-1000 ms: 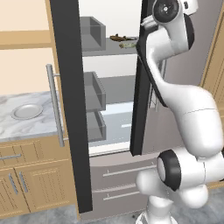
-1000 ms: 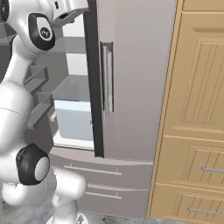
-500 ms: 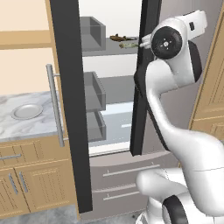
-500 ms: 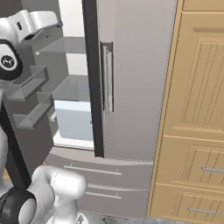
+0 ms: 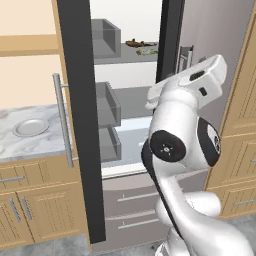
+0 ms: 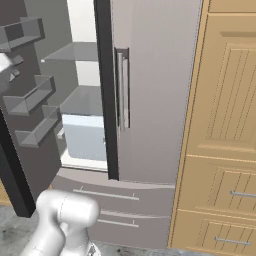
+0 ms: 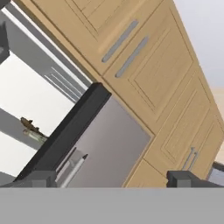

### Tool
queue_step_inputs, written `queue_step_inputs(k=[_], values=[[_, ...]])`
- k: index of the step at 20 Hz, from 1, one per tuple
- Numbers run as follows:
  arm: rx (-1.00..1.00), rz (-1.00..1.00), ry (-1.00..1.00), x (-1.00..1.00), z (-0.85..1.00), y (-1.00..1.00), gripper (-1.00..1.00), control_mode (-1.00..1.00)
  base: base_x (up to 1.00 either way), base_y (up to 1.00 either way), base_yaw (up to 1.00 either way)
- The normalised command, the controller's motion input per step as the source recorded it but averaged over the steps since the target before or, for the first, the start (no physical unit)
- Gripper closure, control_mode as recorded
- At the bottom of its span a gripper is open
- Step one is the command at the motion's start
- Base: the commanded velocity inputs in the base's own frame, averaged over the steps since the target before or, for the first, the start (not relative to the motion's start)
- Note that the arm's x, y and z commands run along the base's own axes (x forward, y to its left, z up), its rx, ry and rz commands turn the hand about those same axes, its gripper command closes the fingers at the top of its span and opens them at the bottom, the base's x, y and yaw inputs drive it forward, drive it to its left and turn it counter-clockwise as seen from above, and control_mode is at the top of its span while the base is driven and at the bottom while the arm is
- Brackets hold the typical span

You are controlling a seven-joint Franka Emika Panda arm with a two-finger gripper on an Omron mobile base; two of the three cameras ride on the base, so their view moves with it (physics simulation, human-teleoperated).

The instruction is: Place the fish on the counter behind the older fish on the same shelf of the fridge to maintain FIFO order. Close the fridge door when finished.

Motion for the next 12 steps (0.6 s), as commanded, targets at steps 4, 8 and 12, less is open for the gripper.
queue_step_inputs(k=[4,8,12], values=[[-0.05,0.0,0.0,-1.0,-0.02,0.92,-1.0,-1.0,0.0,0.0,0.0],[-0.02,0.0,0.0,-1.0,-0.01,0.97,-1.0,-1.0,0.0,0.0,0.0],[-0.02,-0.01,0.0,-0.93,-0.12,1.0,-1.0,-1.0,0.0,0.0,0.0]])
